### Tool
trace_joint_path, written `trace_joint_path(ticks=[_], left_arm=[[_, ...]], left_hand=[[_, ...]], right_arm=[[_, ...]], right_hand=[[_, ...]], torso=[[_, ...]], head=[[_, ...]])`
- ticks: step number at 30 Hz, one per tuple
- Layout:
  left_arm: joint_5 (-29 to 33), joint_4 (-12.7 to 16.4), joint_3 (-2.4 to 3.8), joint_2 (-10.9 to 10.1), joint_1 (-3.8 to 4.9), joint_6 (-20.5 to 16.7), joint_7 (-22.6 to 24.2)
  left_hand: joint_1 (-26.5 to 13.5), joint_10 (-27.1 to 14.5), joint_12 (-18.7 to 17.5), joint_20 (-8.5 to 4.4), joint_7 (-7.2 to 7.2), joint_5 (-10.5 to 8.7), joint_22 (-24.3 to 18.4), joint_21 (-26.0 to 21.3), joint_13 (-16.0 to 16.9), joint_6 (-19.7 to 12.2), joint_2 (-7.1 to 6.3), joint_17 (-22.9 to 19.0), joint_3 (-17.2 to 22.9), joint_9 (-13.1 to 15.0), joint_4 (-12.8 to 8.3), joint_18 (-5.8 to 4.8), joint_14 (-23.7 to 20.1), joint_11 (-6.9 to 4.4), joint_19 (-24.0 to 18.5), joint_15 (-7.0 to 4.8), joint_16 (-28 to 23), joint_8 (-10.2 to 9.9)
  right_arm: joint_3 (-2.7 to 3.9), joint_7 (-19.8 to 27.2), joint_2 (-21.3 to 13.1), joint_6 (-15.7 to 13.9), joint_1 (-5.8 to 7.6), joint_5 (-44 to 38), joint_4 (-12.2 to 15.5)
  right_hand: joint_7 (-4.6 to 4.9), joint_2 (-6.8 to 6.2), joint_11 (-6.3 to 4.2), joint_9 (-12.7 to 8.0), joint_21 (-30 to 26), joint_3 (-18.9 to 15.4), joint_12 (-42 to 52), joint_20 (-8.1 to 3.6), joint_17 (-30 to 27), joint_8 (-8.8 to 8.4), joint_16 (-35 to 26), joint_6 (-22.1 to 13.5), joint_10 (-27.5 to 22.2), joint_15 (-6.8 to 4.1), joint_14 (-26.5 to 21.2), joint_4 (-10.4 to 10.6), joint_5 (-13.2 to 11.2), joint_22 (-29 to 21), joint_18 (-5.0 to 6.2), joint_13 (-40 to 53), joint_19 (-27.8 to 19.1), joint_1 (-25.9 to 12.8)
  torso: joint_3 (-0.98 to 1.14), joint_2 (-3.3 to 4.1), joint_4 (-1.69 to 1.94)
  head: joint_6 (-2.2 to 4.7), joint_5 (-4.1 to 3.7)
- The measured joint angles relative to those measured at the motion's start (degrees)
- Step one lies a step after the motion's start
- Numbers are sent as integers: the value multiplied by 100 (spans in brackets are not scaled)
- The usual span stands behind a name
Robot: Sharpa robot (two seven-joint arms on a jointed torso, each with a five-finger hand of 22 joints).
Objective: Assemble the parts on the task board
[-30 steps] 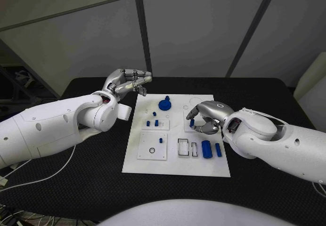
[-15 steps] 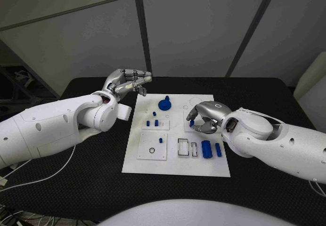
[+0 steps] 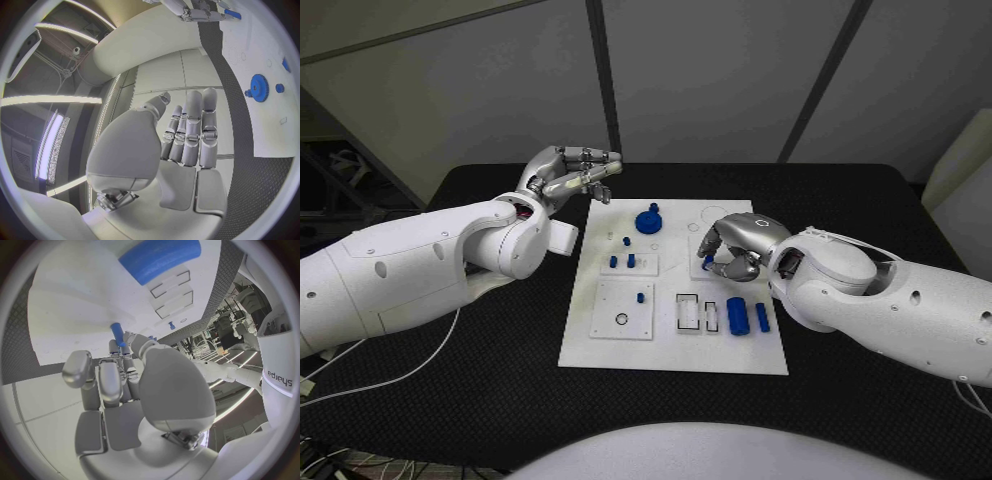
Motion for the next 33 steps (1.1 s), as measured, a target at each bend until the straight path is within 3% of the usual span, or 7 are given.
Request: trace_joint_path(ticks=[12,28,33], left_arm=[[0,0,0,1,0,3,-6],[0,4,0,-4,0,3,-21],[0,4,0,-5,0,3,-24]], left_hand=[[0,0,0,0,0,0,-4,0,-5,0,0,0,0,0,0,0,0,0,0,0,0,0],[0,-20,0,0,0,0,-9,0,-9,0,0,-10,0,0,0,0,0,21,0,0,0,0],[0,-20,0,0,0,0,-9,0,-9,0,0,-10,0,0,0,0,0,20,0,0,0,0]], right_arm=[[7,-36,57,57,9,-70,-62],[14,-123,105,200,19,-213,-90],[6,-144,97,168,12,-261,-50]], right_hand=[[-30,-8,-73,5,71,58,34,-34,30,20,34,112,253,-40,-1,-26,-1,108,0,10,45,41],[-37,7,-73,10,134,128,27,-74,36,18,66,228,400,-60,19,-65,-9,175,0,-1,85,56],[-52,52,-12,27,223,156,74,-92,36,54,66,337,479,-101,19,-96,-32,266,0,45,149,101]], torso=[[-1,-1,1],[-3,-5,4],[0,-8,1]], head=[[-18,-8],[-37,3],[-36,4]])
